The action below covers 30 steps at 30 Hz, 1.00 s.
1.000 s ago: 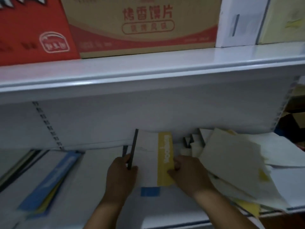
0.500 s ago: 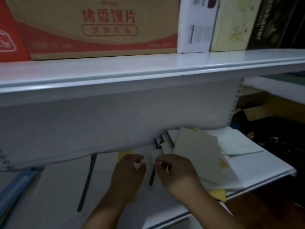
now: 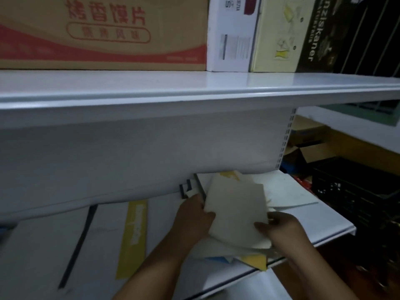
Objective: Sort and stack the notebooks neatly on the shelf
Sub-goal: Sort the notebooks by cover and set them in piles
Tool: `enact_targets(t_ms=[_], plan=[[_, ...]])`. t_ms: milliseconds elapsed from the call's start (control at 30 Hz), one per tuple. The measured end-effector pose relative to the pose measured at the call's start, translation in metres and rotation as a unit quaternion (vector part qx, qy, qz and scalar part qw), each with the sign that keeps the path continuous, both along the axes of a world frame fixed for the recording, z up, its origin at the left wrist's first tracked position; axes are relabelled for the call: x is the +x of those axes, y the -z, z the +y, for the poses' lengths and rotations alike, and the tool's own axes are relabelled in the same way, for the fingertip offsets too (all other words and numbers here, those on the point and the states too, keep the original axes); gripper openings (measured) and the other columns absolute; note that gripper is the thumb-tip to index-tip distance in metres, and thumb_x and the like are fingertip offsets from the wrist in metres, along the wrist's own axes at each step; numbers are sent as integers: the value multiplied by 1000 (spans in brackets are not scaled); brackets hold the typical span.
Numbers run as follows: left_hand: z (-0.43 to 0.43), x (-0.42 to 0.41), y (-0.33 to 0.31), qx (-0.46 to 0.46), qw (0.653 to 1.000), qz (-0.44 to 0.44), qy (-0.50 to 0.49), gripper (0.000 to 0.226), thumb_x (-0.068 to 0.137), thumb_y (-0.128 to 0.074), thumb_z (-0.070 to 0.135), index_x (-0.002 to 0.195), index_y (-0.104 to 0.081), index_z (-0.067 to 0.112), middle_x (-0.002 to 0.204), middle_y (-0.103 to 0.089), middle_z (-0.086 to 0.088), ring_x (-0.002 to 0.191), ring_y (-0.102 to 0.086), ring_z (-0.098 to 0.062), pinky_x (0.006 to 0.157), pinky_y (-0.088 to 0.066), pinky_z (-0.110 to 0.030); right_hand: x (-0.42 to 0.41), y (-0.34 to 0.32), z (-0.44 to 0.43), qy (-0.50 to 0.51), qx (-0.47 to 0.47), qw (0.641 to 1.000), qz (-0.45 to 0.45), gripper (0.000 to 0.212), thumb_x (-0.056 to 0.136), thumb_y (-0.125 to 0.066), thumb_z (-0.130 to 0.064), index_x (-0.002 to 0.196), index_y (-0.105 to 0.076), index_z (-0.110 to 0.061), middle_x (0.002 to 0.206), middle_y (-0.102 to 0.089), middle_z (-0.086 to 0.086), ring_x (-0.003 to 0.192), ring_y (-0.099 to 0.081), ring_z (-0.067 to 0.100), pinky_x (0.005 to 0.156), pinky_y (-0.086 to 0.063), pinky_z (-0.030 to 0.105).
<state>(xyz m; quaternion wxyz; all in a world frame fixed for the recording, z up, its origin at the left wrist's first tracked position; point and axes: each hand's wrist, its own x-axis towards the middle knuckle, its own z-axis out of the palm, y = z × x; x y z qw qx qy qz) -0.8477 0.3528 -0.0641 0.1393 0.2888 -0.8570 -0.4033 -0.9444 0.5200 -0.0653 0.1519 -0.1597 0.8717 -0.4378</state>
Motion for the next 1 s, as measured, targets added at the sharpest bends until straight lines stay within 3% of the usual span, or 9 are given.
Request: enact_targets(t_ms=[100, 267, 333, 433, 567, 667, 767, 900, 1000], plan=[[-8, 20, -11, 106, 991, 74, -28, 21, 83, -60, 9, 102, -65, 17, 85, -58, 10, 80, -57, -11, 75, -49, -22, 11, -22, -8, -12, -103, 987, -126, 11, 83, -60, -9, 87, -70, -7, 93, -69, 13, 89, -62, 37, 79, -53, 53], [-61, 102, -14, 97, 975, 123, -159, 19, 79, -64, 6, 93, -71, 18, 81, -65, 8, 68, -58, 1, 56, -45, -6, 56, -23, -79, -108, -165, 960, -198, 21, 86, -55, 7, 73, -61, -9, 58, -67, -1, 57, -63, 22, 50, -50, 31], [-82, 149, -9, 105, 959, 124, -230, 22, 77, -66, 7, 95, -69, 19, 89, -69, 2, 73, -64, -4, 66, -52, -11, 83, -16, -115, -192, -151, 952, -185, 19, 84, -56, 6, 81, -69, -8, 56, -71, -1, 51, -66, 15, 46, -52, 23], [-109, 217, 0, 90, 935, 98, -328, 33, 77, -69, 9, 110, -66, 10, 104, -69, -6, 92, -66, -21, 88, -55, -37, 128, -6, -170, -310, -108, 934, -143, 22, 81, -59, 2, 84, -72, -16, 46, -63, -3, 41, -56, 7, 44, -41, 20], [-135, 280, 8, 42, 912, 30, -408, 45, 81, -67, 11, 124, -57, 9, 120, -63, -12, 110, -60, -26, 89, -46, -30, 183, 10, -231, -376, -50, 922, -73, 18, 75, -62, -2, 85, -75, -10, 53, -65, 5, 50, -62, 18, 53, -52, 31], [-145, 298, 13, 4, 913, -67, -403, 40, 81, -65, 13, 119, -61, 5, 121, -65, -16, 109, -61, -28, 94, -47, -32, 203, 20, -252, -398, -15, 916, -42, 16, 73, -65, -10, 82, -74, -1, 75, -73, 17, 72, -71, 27, 71, -59, 45], [-145, 291, 8, -70, 907, -171, -379, 37, 78, -67, 24, 113, -64, 12, 117, -68, -10, 105, -64, -25, 100, -44, -34, 199, 19, -246, -382, -37, 915, -123, 17, 77, -66, -12, 91, -72, -4, 76, -72, 15, 69, -69, 28, 67, -57, 39], [-131, 235, -8, -113, 933, -92, -330, 38, 75, -73, 23, 111, -66, 14, 116, -67, -12, 100, -62, -29, 92, -45, -32, 164, -2, -208, -313, -104, 918, -222, 28, 83, -64, -12, 109, -63, -4, 76, -63, 11, 73, -62, 22, 70, -50, 32], [-104, 171, -16, -53, 973, -24, -225, 33, 79, -70, 19, 111, -66, 14, 118, -64, -10, 101, -59, -24, 89, -43, -29, 127, -21, -162, -262, -166, 931, -190, 12, 84, -62, -13, 95, -67, -12, 84, -67, 16, 72, -63, 18, 73, -52, 32]])
